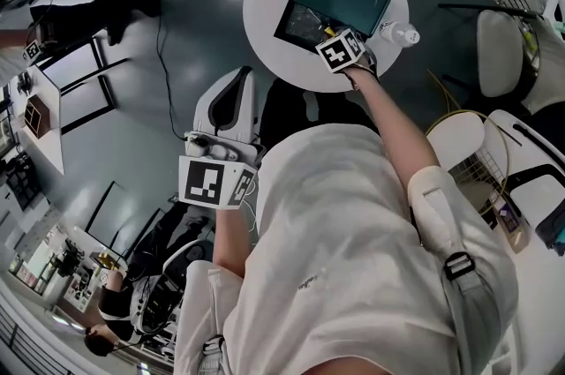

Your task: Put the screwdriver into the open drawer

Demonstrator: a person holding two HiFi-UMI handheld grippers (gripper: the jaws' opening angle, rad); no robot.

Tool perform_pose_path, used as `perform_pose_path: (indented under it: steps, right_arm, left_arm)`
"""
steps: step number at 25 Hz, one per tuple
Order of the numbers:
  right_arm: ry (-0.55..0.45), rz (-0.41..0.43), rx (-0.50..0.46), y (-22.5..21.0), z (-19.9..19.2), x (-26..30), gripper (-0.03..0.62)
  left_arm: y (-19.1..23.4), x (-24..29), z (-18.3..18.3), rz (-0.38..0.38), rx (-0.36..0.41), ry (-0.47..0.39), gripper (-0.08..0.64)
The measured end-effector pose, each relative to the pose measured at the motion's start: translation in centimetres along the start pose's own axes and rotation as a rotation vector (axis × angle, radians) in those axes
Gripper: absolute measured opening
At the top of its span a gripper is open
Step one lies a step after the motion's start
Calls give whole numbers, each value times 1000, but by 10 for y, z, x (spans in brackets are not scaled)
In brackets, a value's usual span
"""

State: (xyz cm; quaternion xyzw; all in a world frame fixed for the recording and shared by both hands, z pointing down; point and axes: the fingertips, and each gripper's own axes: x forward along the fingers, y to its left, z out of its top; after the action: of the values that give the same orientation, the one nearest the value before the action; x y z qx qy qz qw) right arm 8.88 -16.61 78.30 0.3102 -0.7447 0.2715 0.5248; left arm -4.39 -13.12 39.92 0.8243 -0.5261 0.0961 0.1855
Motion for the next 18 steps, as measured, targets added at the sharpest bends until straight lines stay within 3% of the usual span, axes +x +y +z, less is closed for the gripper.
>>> perform_pose_path:
  steps: [8,18]
  right_arm:
    - [30,-48,-34,-2,-3,4,86]
    - [20,-34,-21,1,-3,3,95]
  left_arm:
    - [0,-4,-2,5,-1,-7,11]
    - [1,-13,-2,18,13,-11,11]
